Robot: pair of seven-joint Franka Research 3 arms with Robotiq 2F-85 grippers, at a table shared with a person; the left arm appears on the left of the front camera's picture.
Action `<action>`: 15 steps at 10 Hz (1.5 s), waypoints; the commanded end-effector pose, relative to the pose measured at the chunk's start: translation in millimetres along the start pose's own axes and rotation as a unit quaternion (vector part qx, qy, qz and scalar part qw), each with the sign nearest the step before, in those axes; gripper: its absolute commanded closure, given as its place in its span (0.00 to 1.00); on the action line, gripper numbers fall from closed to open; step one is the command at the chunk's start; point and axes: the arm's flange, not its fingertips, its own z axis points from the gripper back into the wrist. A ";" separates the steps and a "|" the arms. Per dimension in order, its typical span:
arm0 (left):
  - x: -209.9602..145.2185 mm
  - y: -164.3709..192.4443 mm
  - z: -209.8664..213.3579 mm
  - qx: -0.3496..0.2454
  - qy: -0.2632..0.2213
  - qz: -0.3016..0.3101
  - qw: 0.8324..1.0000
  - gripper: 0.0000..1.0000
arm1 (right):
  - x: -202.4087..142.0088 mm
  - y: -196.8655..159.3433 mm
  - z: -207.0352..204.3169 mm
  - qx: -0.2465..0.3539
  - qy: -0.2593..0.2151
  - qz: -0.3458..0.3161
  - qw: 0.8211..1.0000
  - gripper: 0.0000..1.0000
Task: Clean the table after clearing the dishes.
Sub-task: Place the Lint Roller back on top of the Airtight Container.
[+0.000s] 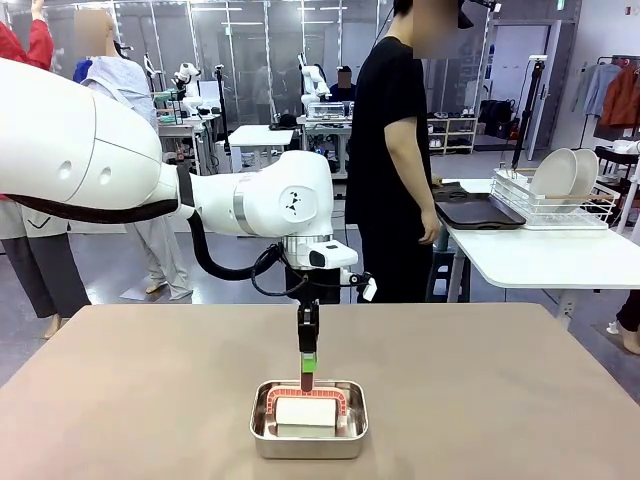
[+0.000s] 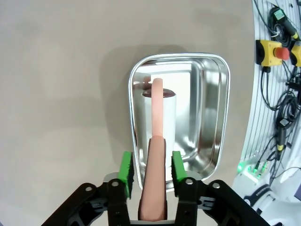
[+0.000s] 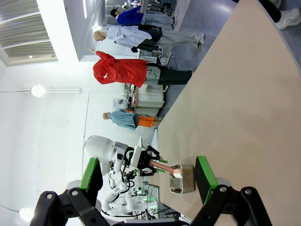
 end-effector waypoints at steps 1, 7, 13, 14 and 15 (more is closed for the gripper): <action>0.4 -3.4 -1.4 0.011 -0.005 -0.012 1.000 0.10 | -1.7 2.4 3.6 -0.002 0.006 0.003 1.000 0.00; -6.3 -8.4 9.3 0.017 -0.002 -0.006 1.000 0.00 | -1.7 2.4 3.6 -0.002 0.006 0.003 1.000 0.00; -0.5 -1.9 9.6 0.009 -0.005 0.000 1.000 0.00 | -1.7 2.4 3.6 -0.002 0.006 0.003 1.000 0.00; -0.5 -1.9 9.6 0.009 -0.005 0.000 1.000 0.00 | -1.7 2.4 3.6 -0.002 0.006 0.003 1.000 0.00; -0.5 -1.9 9.6 0.009 -0.005 0.000 1.000 0.00 | -1.7 2.4 3.6 -0.002 0.006 0.003 1.000 0.00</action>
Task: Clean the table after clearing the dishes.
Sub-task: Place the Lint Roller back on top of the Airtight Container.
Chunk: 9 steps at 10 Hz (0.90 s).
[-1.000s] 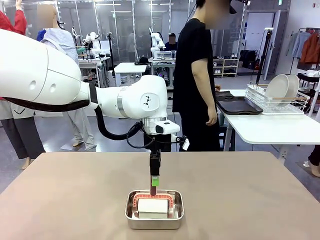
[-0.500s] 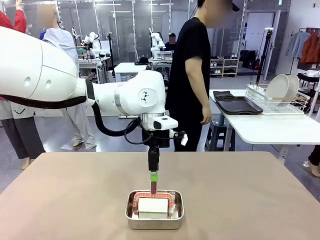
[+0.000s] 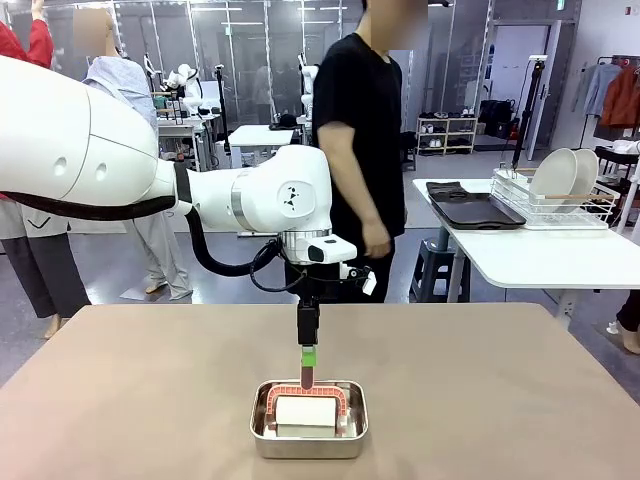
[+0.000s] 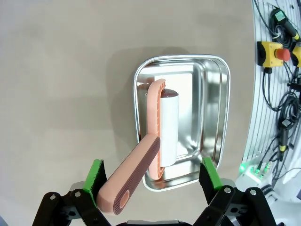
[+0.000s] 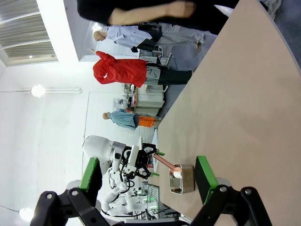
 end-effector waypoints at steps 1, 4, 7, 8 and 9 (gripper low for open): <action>1.1 -2.3 0.9 0.001 0.001 0.004 1.000 0.00 | -1.7 2.3 3.6 -0.002 0.006 0.003 1.000 0.00; 1.1 -2.3 0.9 0.001 0.001 0.004 1.000 0.00 | -1.7 2.3 3.6 -0.002 0.006 0.003 1.000 0.00; 1.1 -2.3 0.9 0.001 0.001 0.004 1.000 0.00 | -1.7 2.3 3.6 -0.002 0.006 0.003 1.000 0.00; 1.1 -2.3 0.9 0.001 0.001 0.004 1.000 0.00 | -1.7 2.3 3.6 -0.002 0.006 0.003 1.000 0.00; 0.3 -0.2 0.0 0.000 0.000 0.000 1.000 0.00 | -1.7 2.3 3.6 -0.002 0.006 0.003 1.000 0.00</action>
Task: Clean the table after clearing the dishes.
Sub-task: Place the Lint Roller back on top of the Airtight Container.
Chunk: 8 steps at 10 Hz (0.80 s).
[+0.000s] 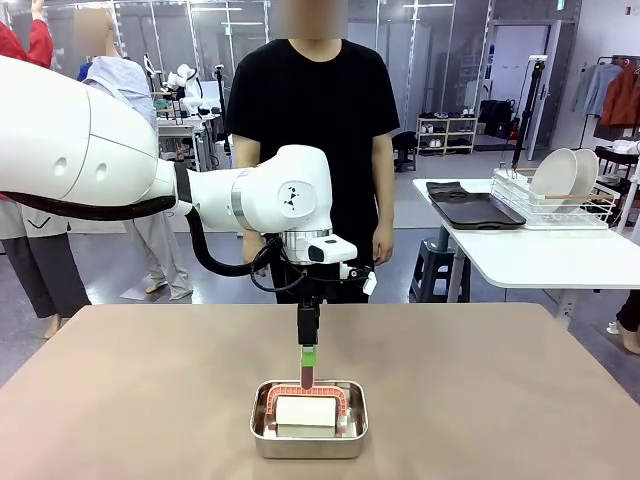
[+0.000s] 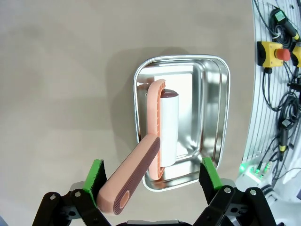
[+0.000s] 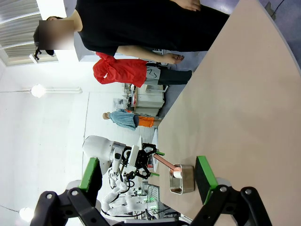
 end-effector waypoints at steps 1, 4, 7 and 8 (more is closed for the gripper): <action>-10.6 1.5 30.0 -0.077 -0.033 0.036 0.996 0.00 | -1.7 2.3 3.6 -0.002 0.006 0.003 1.000 0.00; -77.8 3.5 108.9 -0.134 -0.245 0.232 0.932 0.00 | -1.7 2.3 3.6 -0.002 0.006 0.003 1.000 0.00; -191.4 -10.8 136.1 -0.199 -0.422 0.353 0.811 0.00 | -1.7 2.3 3.6 -0.002 0.006 0.003 1.000 0.00; -240.8 -26.5 138.7 -0.170 -0.489 0.364 0.775 0.00 | -1.7 2.3 3.6 -0.002 0.006 0.003 1.000 0.00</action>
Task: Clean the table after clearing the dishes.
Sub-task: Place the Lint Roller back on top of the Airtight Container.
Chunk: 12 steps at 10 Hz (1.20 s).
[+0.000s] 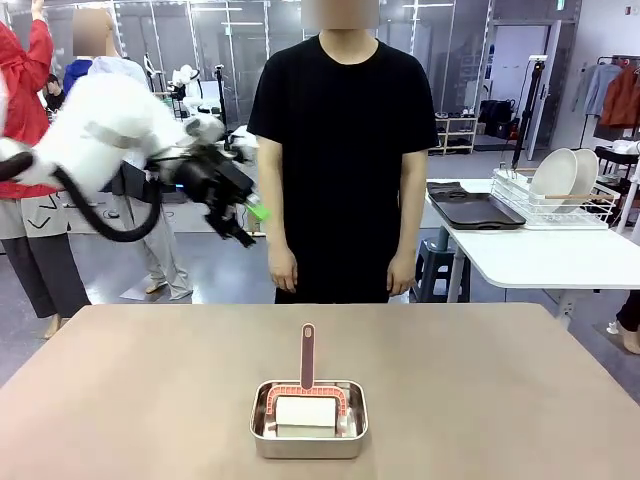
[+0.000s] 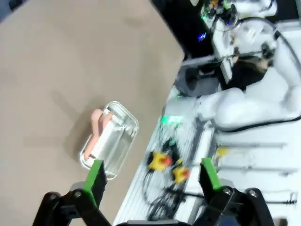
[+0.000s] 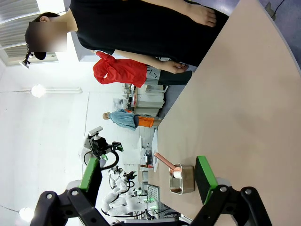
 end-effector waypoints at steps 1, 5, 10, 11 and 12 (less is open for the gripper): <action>-99.8 10.4 39.9 0.001 -0.227 0.040 0.973 0.00 | -1.7 2.1 3.0 -0.002 0.007 0.003 1.000 0.00; -274.5 41.5 123.5 -0.012 -0.409 0.036 0.912 0.00 | -1.7 2.1 3.0 -0.002 0.007 0.003 1.000 0.00; -391.4 55.7 190.6 0.046 -0.457 0.085 0.884 0.00 | -1.7 2.1 3.0 -0.002 0.007 0.003 1.000 0.00; -391.2 61.6 196.8 0.048 -0.456 0.095 0.884 0.00 | -1.7 2.1 3.0 -0.002 0.007 0.003 1.000 0.00; -386.9 67.7 202.6 0.063 -0.455 0.100 0.883 0.00 | -1.7 2.1 3.0 -0.002 0.007 0.003 1.000 0.00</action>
